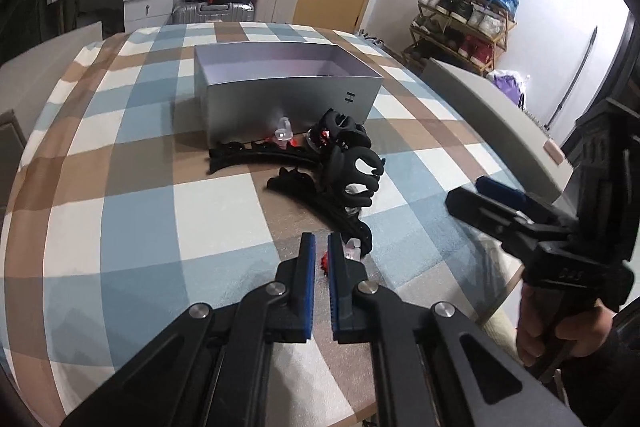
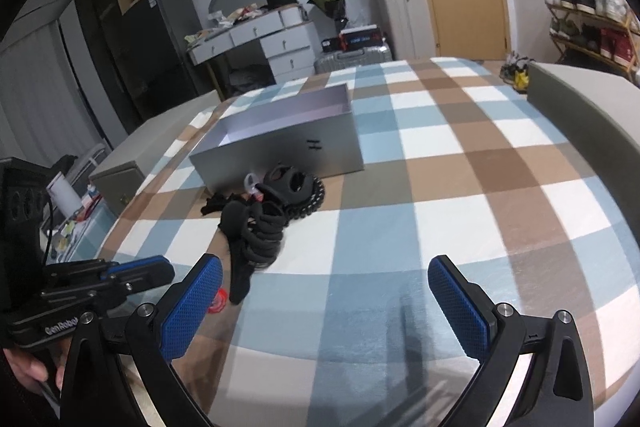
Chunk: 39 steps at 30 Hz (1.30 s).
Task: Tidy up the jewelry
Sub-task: 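Grasp the small red-capped bottle with the left gripper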
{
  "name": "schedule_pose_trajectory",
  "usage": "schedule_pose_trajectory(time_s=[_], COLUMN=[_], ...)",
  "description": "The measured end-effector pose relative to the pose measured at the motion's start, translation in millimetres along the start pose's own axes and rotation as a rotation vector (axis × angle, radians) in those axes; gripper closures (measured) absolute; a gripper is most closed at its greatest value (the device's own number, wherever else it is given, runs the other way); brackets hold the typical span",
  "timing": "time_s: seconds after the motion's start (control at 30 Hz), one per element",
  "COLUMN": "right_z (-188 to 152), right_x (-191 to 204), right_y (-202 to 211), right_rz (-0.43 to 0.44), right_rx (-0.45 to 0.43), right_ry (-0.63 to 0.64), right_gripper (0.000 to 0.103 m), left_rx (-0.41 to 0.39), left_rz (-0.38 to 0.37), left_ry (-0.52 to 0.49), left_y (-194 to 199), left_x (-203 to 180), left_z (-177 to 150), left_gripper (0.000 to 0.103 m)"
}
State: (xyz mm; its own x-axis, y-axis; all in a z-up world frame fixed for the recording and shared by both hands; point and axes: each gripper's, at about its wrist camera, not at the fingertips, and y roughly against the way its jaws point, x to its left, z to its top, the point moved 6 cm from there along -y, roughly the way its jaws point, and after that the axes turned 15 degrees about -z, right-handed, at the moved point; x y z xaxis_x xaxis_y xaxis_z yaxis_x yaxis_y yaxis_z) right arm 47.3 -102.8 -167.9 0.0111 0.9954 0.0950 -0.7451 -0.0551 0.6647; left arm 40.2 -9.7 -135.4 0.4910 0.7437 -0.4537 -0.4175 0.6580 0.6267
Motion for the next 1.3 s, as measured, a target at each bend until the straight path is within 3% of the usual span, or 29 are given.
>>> schedule_pose_trajectory(time_s=[0.17, 0.2, 0.23, 0.3, 0.33, 0.67, 0.77, 0.8, 0.83, 0.93, 1.03, 1.3], right_z=[0, 0, 0, -1, -2, -3, -4, -4, -4, -4, -5, 1], right_x=[9, 9, 9, 9, 8, -15, -18, -19, -18, -17, -16, -5], right_y=[-2, -1, -1, -1, -1, -8, -9, -10, -10, -11, -10, -13], right_rz=[0.005, 0.008, 0.01, 0.01, 0.008, -0.012, -0.012, -0.01, -0.008, -0.002, -0.001, 0.038], right_rx=[0.001, 0.0, 0.0, 0.003, 0.003, 0.019, 0.022, 0.024, 0.026, 0.031, 0.028, 0.041], right_ry=[0.017, 0.015, 0.014, 0.015, 0.015, -0.048, -0.055, -0.059, -0.062, -0.064, -0.062, -0.047], right_gripper=[0.0, 0.0, 0.0, 0.0, 0.0, 0.0, 0.0, 0.0, 0.0, 0.0, 0.0, 0.0], left_rx=[0.017, 0.026, 0.027, -0.006, -0.021, 0.065, 0.086, 0.087, 0.098, 0.081, 0.075, 0.076], left_rz=[-0.025, -0.023, -0.024, -0.055, -0.063, -0.063, -0.035, -0.007, -0.002, -0.012, 0.024, 0.02], left_ry=[0.029, 0.029, 0.028, 0.026, 0.027, -0.008, -0.042, -0.069, -0.076, -0.087, -0.126, -0.119], left_y=[-9, -11, -12, -11, -9, -33, -35, -35, -35, -28, -23, -6], left_x=[-1, -3, -5, -10, -11, -6, -7, -7, -7, -7, -10, -7], left_z=[-2, -2, -1, 1, 2, -5, -7, -7, -8, -8, -9, -6], left_gripper=[0.098, 0.085, 0.064, 0.036, 0.035, 0.037, 0.056, 0.074, 0.085, 0.091, 0.091, 0.091])
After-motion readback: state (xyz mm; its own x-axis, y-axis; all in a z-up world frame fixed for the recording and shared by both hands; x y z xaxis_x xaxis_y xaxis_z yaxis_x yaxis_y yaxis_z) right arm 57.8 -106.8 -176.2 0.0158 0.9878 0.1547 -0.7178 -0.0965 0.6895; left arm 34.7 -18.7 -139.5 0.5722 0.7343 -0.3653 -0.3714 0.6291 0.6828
